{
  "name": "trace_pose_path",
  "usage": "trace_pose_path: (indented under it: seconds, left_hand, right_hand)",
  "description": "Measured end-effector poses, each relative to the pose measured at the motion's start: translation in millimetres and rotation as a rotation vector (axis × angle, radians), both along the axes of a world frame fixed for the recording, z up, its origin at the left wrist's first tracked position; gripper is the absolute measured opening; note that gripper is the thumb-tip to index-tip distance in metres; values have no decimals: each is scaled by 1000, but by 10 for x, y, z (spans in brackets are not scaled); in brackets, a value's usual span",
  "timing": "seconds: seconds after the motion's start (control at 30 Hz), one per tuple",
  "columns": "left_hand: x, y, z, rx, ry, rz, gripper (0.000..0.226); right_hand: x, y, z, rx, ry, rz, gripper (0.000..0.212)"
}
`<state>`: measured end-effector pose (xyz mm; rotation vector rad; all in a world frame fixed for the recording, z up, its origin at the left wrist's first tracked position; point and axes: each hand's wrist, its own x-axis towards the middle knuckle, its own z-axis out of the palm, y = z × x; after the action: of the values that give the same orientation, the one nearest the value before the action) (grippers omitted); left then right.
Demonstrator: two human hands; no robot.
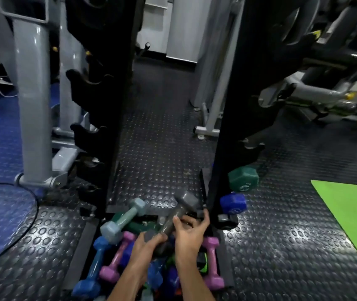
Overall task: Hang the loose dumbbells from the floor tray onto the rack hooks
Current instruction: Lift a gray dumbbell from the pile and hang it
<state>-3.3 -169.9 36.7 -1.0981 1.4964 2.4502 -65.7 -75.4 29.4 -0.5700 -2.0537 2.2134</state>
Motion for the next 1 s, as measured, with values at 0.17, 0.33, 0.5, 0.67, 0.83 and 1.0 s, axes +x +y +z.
trace_pose_path:
  seconds: [0.17, 0.33, 0.5, 0.67, 0.83, 1.0]
  left_hand:
    - [-104, 389, 181, 41, 119, -129, 58]
    - [-239, 657, 429, 57, 245, -239, 72]
    - [-257, 878, 596, 119, 313, -207, 73]
    - [-386, 1045, 911, 166, 403, -275, 69]
    - [-583, 1274, 1488, 163, 479, -398, 67]
    - [-790, 1561, 1890, 227, 548, -412, 55]
  right_hand:
    - [128, 387, 547, 67, 197, -87, 95]
    - [35, 740, 939, 81, 383, -208, 84]
    - [-26, 1005, 1278, 40, 504, -58, 78]
    - [-109, 1160, 1738, 13, 597, -102, 74]
    - [-493, 1528, 2283, 102, 587, -99, 68]
    - [-1078, 1960, 2646, 207, 382, 51, 66]
